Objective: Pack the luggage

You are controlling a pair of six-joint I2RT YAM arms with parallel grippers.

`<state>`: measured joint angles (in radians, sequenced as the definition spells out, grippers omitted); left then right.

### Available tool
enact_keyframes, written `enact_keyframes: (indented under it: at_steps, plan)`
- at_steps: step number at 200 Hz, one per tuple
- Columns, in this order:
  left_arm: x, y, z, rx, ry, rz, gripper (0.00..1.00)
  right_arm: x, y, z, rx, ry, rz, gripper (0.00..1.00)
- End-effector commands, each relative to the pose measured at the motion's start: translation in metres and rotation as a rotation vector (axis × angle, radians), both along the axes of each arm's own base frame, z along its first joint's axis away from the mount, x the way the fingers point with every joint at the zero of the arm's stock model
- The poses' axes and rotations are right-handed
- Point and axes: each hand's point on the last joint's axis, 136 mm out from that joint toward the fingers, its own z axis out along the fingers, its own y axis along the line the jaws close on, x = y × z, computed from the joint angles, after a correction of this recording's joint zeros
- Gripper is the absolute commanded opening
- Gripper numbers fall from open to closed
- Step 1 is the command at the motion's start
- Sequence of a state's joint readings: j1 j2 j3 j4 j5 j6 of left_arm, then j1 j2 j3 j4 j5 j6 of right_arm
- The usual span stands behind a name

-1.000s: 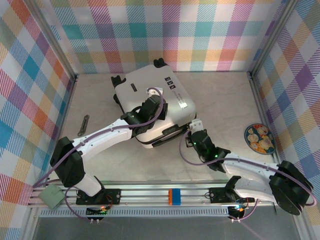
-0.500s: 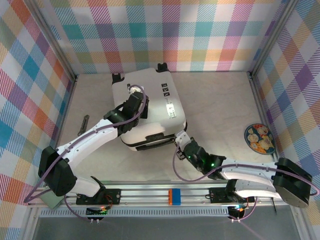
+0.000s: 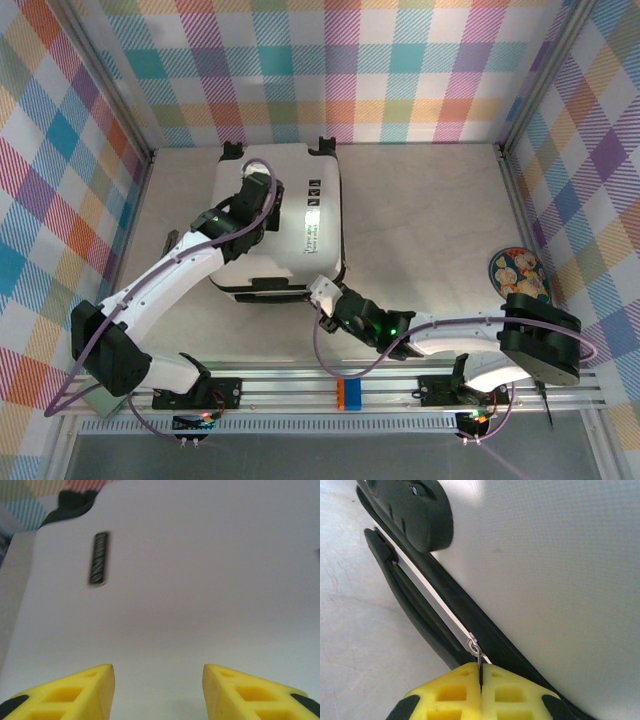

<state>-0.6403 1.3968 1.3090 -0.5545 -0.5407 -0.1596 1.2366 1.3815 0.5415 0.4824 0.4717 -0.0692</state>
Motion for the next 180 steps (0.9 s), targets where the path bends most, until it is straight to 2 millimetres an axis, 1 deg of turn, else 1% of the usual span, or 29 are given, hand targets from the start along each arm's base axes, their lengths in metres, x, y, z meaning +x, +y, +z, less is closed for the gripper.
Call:
enact_keyframes:
  at_steps: [1,15,30,62,77,87,97,108,126,150,180]
  plan:
    - [-0.002,-0.039,0.017,-0.013,-0.021,-0.093,0.51,0.004,0.02,0.033,0.119,-0.033,0.031,0.0]
    - [-0.004,-0.067,0.019,-0.02,-0.028,-0.158,0.52,0.006,0.018,0.031,0.124,-0.021,0.027,0.0]
    - [-0.007,-0.097,0.017,-0.02,-0.024,-0.225,0.52,0.008,0.015,0.028,0.134,0.0,0.024,0.0]
    - [-0.014,-0.158,0.008,0.029,-0.004,-0.365,0.52,0.012,0.006,0.025,0.134,0.018,-0.008,0.0]
    - [-0.02,-0.184,0.006,0.068,-0.002,-0.43,0.53,0.014,0.0,0.023,0.145,0.033,-0.025,0.0]
    - [-0.025,-0.202,-0.001,0.106,0.011,-0.481,0.52,0.015,-0.004,0.022,0.15,0.039,-0.033,0.0]
    - [-0.028,-0.213,-0.005,0.168,0.013,-0.493,0.52,0.016,-0.006,0.021,0.153,0.045,-0.041,0.0]
    - [-0.028,-0.22,-0.012,0.244,0.021,-0.491,0.52,0.017,-0.009,0.021,0.154,0.047,-0.052,0.0]
    - [-0.023,-0.221,-0.022,0.319,0.045,-0.451,0.51,0.019,-0.014,0.018,0.152,0.052,-0.076,0.0]
    - [-0.016,-0.212,-0.034,0.398,0.063,-0.395,0.49,0.022,-0.024,0.016,0.163,0.063,-0.105,0.0]
    - [-0.008,-0.198,-0.04,0.427,0.071,-0.337,0.48,0.024,-0.035,0.017,0.164,0.061,-0.135,0.0]
